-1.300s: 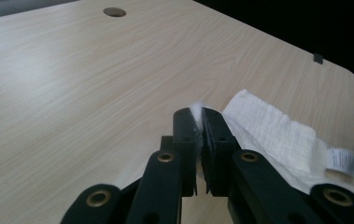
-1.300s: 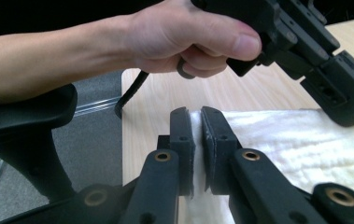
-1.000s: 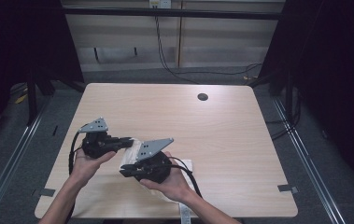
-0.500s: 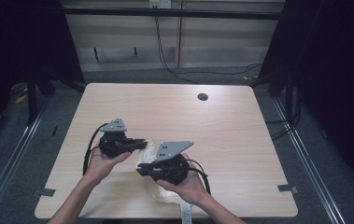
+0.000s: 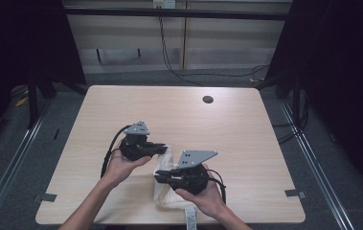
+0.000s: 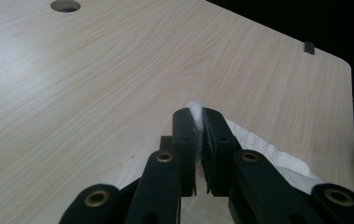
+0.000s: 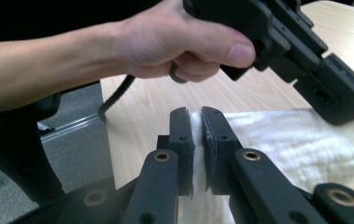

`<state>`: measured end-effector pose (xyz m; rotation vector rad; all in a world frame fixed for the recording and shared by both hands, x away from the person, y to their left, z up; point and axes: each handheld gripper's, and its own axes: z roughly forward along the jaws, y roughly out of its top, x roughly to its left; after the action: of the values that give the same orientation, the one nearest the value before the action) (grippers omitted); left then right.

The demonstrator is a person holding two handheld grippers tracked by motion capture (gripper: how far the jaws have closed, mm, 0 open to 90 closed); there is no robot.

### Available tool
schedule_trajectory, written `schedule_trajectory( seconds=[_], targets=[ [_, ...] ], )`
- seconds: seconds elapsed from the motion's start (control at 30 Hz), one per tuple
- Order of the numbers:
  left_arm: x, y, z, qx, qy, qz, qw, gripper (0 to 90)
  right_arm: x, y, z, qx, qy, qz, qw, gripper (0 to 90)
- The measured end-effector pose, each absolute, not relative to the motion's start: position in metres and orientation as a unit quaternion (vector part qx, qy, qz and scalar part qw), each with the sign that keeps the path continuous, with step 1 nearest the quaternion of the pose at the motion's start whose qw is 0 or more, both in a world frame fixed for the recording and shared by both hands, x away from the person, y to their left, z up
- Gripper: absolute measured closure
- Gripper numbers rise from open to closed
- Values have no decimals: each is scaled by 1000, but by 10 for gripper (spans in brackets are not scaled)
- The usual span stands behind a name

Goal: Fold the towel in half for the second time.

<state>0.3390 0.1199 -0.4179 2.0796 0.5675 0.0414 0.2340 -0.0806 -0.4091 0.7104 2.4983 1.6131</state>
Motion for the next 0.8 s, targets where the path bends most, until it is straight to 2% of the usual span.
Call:
schedule_trajectory(
  seconds=[0.8],
  targets=[
    [343,78,-456,868,244,-21,433,845,219,-114,-448,283,826,483,63,828]
  ],
)
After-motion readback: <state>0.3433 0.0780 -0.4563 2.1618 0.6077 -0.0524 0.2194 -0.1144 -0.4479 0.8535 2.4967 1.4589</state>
